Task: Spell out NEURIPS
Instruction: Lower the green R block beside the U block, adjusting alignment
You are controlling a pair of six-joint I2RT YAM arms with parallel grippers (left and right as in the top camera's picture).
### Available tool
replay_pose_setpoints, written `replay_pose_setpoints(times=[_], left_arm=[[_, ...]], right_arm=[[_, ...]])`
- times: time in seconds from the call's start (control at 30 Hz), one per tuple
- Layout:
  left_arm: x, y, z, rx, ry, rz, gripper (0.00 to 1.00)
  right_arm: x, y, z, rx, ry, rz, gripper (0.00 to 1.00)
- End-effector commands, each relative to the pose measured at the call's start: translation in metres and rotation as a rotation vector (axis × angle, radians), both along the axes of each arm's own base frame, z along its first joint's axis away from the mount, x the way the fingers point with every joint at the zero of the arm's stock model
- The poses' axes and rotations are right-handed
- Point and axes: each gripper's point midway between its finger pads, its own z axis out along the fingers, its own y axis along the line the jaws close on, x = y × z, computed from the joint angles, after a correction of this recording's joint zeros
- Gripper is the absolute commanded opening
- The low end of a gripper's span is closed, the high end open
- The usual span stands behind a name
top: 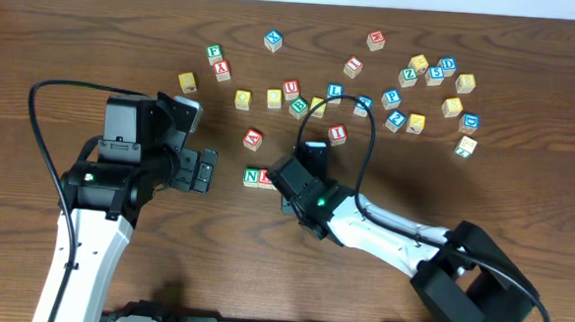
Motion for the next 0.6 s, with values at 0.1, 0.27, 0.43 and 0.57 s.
replay_pose_setpoints(times=[0.1, 0.27, 0.43, 0.57], left_arm=[[0.004, 0.003, 0.01, 0.009, -0.028, 0.005, 0.98], [0.004, 0.003, 0.01, 0.009, -0.027, 0.005, 0.98], [0.004, 0.003, 0.01, 0.009, -0.028, 0.005, 0.98], [0.004, 0.003, 0.01, 0.009, -0.028, 0.005, 0.98]], right_arm=[[0.001, -0.007, -0.008, -0.024, -0.002, -0.029, 0.01], [0.003, -0.009, -0.008, -0.033, -0.013, -0.037, 0.06], [0.007, -0.013, -0.006, -0.042, -0.025, -0.053, 0.05], [0.012, -0.02, -0.007, -0.042, -0.024, -0.075, 0.02]])
